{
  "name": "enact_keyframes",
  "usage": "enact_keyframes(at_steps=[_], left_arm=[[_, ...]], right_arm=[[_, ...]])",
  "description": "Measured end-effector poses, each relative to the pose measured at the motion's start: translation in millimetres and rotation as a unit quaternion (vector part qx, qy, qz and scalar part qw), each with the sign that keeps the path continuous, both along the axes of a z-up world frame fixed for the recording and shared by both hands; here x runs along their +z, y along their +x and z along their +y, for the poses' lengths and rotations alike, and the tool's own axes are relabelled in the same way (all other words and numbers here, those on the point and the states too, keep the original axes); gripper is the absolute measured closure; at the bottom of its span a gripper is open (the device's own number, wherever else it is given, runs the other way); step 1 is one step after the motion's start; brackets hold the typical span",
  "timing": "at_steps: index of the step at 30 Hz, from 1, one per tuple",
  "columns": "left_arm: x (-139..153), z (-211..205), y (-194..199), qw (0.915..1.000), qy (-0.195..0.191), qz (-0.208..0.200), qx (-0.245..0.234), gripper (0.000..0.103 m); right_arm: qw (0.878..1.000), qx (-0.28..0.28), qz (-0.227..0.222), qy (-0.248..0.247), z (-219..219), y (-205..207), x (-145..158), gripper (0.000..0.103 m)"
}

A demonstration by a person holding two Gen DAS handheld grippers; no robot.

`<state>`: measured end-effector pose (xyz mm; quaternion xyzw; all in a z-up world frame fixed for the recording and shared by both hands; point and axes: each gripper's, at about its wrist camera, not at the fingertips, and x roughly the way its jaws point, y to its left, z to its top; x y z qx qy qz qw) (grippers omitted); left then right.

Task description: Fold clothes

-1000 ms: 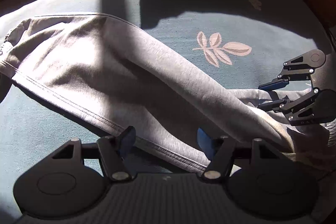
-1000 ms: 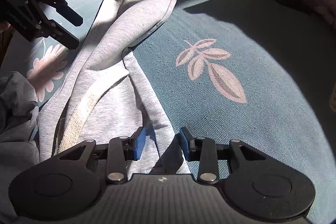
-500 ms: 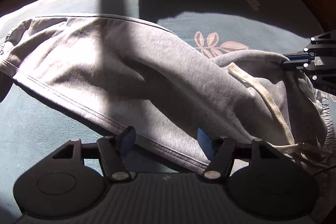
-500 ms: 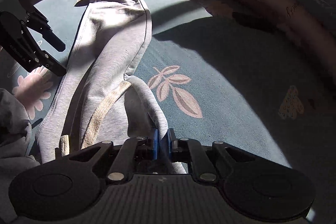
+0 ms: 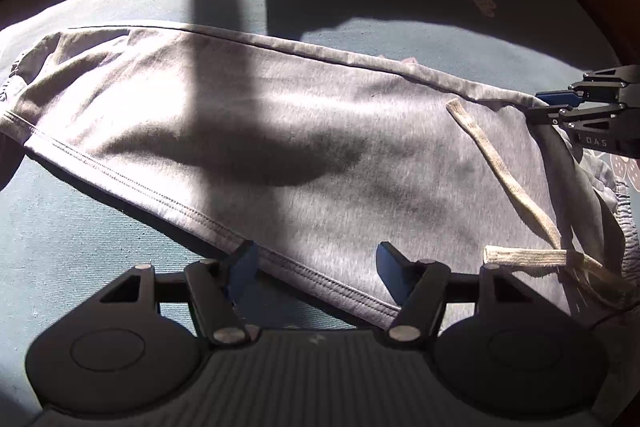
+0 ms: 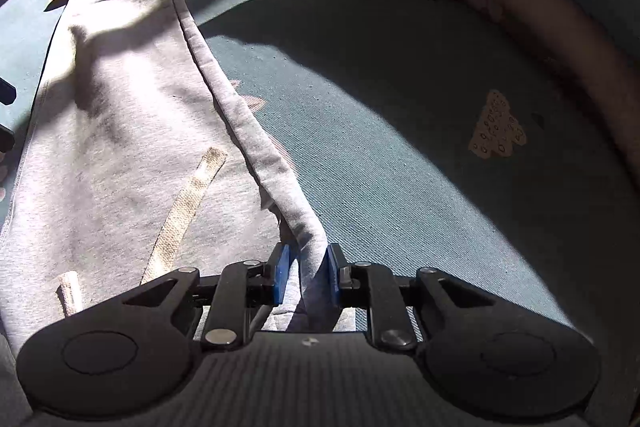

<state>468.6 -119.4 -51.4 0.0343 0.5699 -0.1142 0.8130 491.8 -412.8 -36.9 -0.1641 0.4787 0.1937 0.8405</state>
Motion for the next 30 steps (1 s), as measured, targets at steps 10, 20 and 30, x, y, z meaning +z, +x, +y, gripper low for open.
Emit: enact_keyframes(at_steps=[10,20,30], left_arm=[[-3.1,-5.0,-1.1,0.9999,0.004,0.001,-0.016,0.037],[-5.3,-29.0,1.2,0.9988,0.005,0.007,-0.047,0.037],[-9.0,-32.6,-4.3,0.9987,0.006,0.013,-0.049,0.037]], right_arm=[[0.988,-0.129,0.017,0.082,-113.4,-38.2,58.9,0.062],[0.986,-0.131,0.088,0.057,-148.7,-69.4,-13.7,0.055],[0.991,-0.102,0.068,0.043,-135.8,-72.8,-3.8,0.094]])
